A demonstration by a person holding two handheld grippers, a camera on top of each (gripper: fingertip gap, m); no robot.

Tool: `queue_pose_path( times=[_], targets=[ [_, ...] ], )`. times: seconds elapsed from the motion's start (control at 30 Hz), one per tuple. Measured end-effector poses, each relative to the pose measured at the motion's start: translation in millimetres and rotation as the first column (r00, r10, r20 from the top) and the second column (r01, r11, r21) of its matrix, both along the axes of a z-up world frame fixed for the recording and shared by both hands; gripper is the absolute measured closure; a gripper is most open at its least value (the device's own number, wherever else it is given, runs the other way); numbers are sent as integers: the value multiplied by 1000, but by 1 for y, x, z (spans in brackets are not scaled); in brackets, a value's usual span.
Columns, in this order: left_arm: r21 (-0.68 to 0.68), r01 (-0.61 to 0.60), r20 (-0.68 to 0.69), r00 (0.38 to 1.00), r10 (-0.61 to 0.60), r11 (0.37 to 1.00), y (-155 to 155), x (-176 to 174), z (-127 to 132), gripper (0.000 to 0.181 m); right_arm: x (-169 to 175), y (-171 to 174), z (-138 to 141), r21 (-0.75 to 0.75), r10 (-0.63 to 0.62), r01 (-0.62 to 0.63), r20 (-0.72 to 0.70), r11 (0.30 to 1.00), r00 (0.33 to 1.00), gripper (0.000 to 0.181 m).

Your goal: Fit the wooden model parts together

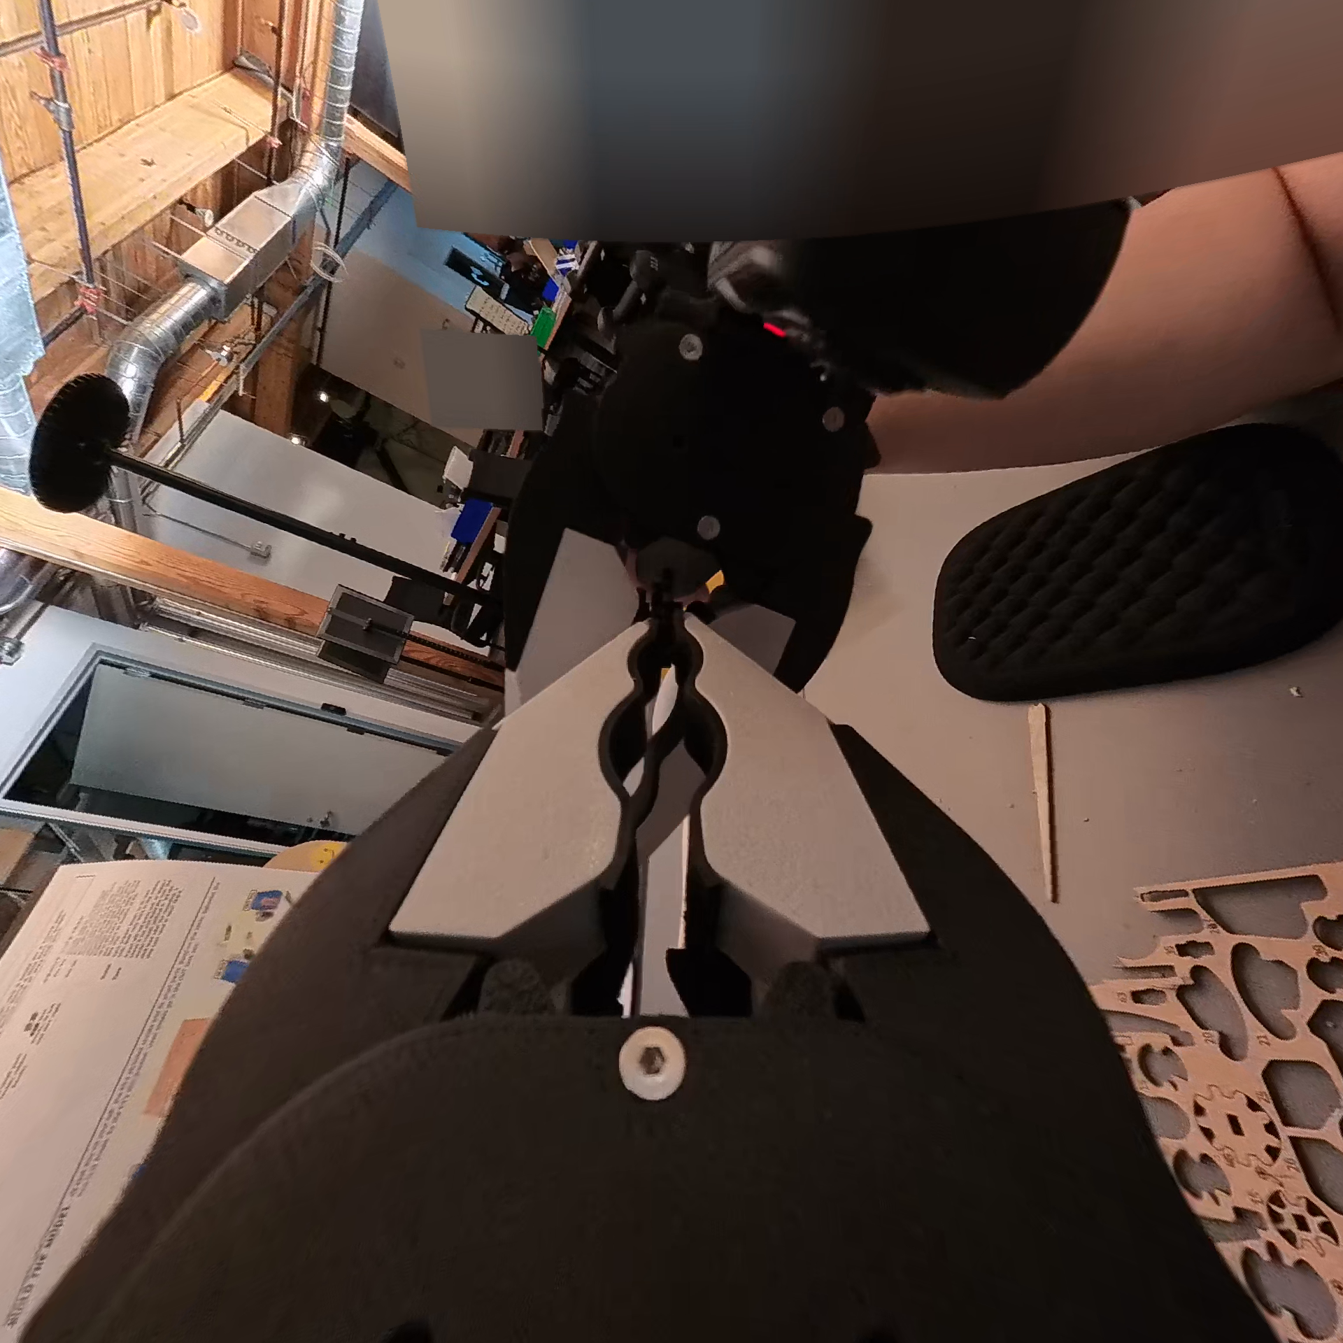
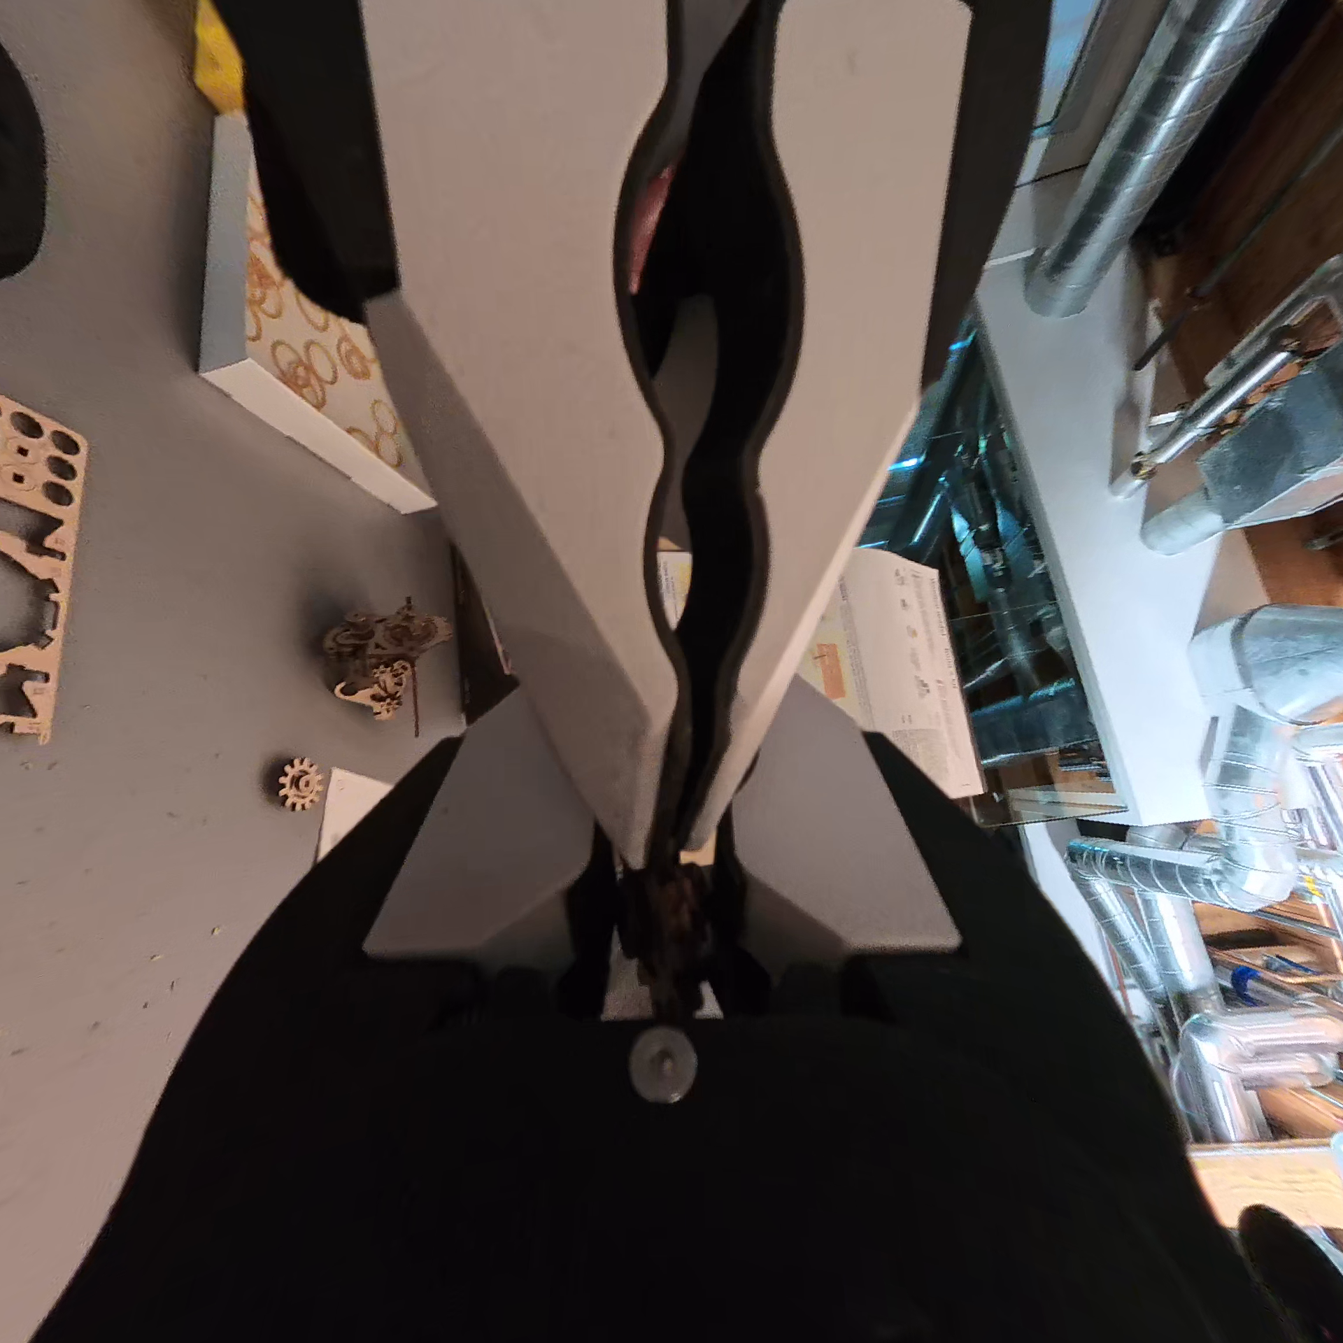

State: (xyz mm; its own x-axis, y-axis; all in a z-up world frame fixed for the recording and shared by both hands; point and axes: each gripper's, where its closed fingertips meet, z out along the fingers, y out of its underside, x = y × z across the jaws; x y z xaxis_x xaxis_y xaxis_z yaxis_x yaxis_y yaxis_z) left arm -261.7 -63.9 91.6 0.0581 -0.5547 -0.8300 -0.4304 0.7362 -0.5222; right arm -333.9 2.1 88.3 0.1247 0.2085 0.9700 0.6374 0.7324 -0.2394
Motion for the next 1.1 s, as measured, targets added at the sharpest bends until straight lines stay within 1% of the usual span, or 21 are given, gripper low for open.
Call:
queue_pose_path(
  times=[0.13, 0.2, 0.23, 0.37, 0.43, 0.47, 0.5, 0.6, 0.67, 0.77, 0.83, 0.93, 1.03, 1.1],
  targets=[
    [48, 41, 17, 999, -42, 998, -7, -2, 5, 181, 2, -3, 8, 11, 14, -14, -33, 1000, 999, 159],
    [58, 53, 18, 998, -54, 997, -11, -3, 7, 181, 2, -8, 9, -10, 41, -41, -44, 999, 998, 159],
    [62, 63, 20, 998, -64, 996, -12, -4, 7, 181, 1, -11, 11, 5, 56, -56, -52, 998, 997, 160],
    [121, 80, 3, 997, -81, 989, -15, -5, 6, 181, -1, -14, 10, 37, 50, -49, -26, 998, 998, 158],
    [128, 89, -8, 996, -88, 988, -16, -4, 4, 181, -3, -14, 8, 37, 53, -53, -16, 998, 998, 158],
    [134, 90, -10, 996, -90, 987, -16, -4, 4, 181, -3, -14, 6, 35, 50, -49, -9, 998, 999, 159],
    [133, 90, -10, 996, -89, 987, -15, -4, 3, 181, -3, -13, 5, 33, 49, -49, 2, 998, 999, 165],
    [123, 85, -5, 996, -85, 989, -14, -3, 4, 181, -2, -12, 6, 34, 42, -42, -5, 999, 999, 166],
    [127, 80, 2, 997, -81, 989, -14, -4, 5, 181, -1, -10, 11, 61, 25, -23, -28, 998, 999, 167],
    [139, 66, 1, 998, -67, 988, -12, -5, 6, 181, 0, -6, 16, 94, -7, 11, -46, 996, 999, 166],
    [157, 67, -5, 998, -67, 985, -12, -6, 6, 181, -1, -7, 19, 136, -1, 9, -57, 991, 998, 164],
    [188, 78, -9, 997, -78, 979, -16, -6, 6, 181, -1, -13, 27, 199, 23, -8, -75, 980, 997, 163],
    [255, 86, -7, 996, -87, 963, -18, -7, 9, 181, 0, -19, 35, 196, 59, -33, -126, 980, 990, 157],
    [254, 98, -5, 995, -100, 962, -21, -6, 9, 181, 0, -22, 36, 210, 68, -41, -120, 977, 990, 156]
  ],
)
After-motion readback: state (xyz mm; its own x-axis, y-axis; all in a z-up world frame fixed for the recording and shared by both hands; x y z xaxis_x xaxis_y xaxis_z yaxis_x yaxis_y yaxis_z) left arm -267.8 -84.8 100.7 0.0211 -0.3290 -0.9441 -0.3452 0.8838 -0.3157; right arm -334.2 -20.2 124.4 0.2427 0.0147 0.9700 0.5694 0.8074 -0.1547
